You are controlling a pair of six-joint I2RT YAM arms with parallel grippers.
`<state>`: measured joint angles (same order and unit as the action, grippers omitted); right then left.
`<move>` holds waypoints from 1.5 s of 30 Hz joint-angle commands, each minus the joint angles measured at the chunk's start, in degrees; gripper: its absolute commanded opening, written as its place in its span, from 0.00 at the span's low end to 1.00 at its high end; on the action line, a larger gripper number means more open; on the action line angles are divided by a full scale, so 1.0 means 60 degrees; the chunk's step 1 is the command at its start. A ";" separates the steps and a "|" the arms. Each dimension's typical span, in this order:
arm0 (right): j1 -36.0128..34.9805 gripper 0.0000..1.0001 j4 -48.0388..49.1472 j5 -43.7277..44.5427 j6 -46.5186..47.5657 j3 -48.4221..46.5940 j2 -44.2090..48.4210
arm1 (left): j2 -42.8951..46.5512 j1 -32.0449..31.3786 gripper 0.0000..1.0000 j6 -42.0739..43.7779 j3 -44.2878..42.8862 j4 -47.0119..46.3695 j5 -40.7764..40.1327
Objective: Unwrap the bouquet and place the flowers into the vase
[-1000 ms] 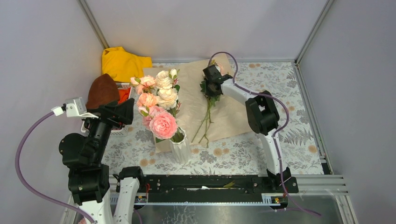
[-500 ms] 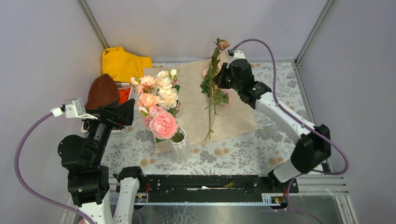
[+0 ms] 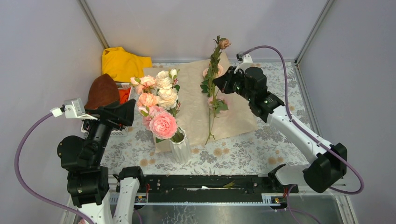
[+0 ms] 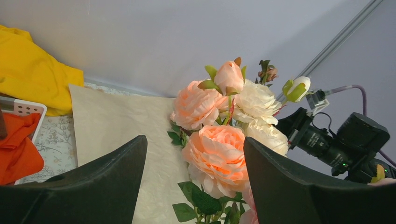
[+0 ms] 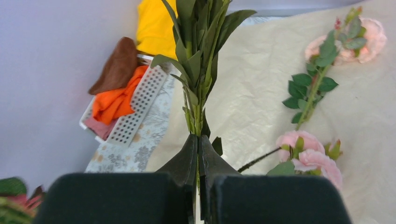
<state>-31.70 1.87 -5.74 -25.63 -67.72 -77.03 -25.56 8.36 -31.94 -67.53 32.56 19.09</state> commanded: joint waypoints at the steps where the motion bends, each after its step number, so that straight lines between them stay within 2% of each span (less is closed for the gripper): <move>1: 0.0040 0.00 0.1922 -0.1090 -0.0188 0.0214 0.1049 | 0.0143 0.0050 0.82 -0.0146 -0.0176 -0.0582 0.0159; 7: 0.0040 0.00 0.2223 -0.1195 0.0249 -0.0654 0.1159 | 0.0142 0.0067 0.82 -0.0197 -0.0148 -0.0577 0.0152; 9: 0.0026 0.00 0.1955 -0.0490 0.0651 -0.1082 0.0974 | 0.0158 0.0068 0.82 -0.0191 -0.0130 -0.0585 0.0098; 12: 0.0029 0.00 0.0178 0.1532 0.1394 -0.2321 0.0033 | 0.0173 0.0061 0.82 -0.0186 -0.0126 -0.0577 0.0086; 14: 0.0033 0.00 -0.0248 0.2566 0.1728 -0.2536 -0.0348 | 0.0188 0.0066 0.82 -0.0183 -0.0105 -0.0578 0.0091; 18: 0.0032 0.00 0.0067 0.3215 0.2077 -0.2179 -0.0560 | 0.0178 0.0060 0.82 -0.0151 -0.0010 -0.0577 0.0021; 21: 0.0029 0.00 -0.0150 0.3307 0.2203 -0.2533 -0.0723 | 0.0106 0.0062 0.82 -0.0146 0.0091 -0.0578 0.0055; 25: 0.0032 0.00 0.0347 0.2186 0.1914 -0.2228 -0.0081 | 0.0098 0.0066 0.82 -0.0118 0.0216 -0.0637 -0.0016; 35: -0.0386 0.00 0.2815 -0.1835 0.1353 0.0026 0.3351 | 0.0071 0.0062 0.82 -0.0278 0.0530 -0.0944 0.0118; 38: -0.0605 0.00 0.4031 -0.2980 0.1068 0.0542 0.4129 | 0.0079 0.0067 0.82 -0.0262 0.0524 -0.0958 0.0079; 42: -0.0823 0.00 0.5647 -0.4406 0.0375 0.1002 0.4520 | 0.0143 0.0058 0.82 -0.0238 0.0455 -0.0958 -0.0002; 45: -0.0996 0.00 0.6370 -0.4838 0.0061 0.1116 0.4281 | 0.0149 0.0057 0.82 -0.0208 0.0380 -0.0926 -0.0024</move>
<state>-36.38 29.78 -26.92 -21.28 -62.43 -48.97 -25.15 8.36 -32.91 -64.58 30.83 19.07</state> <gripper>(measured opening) 0.017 0.822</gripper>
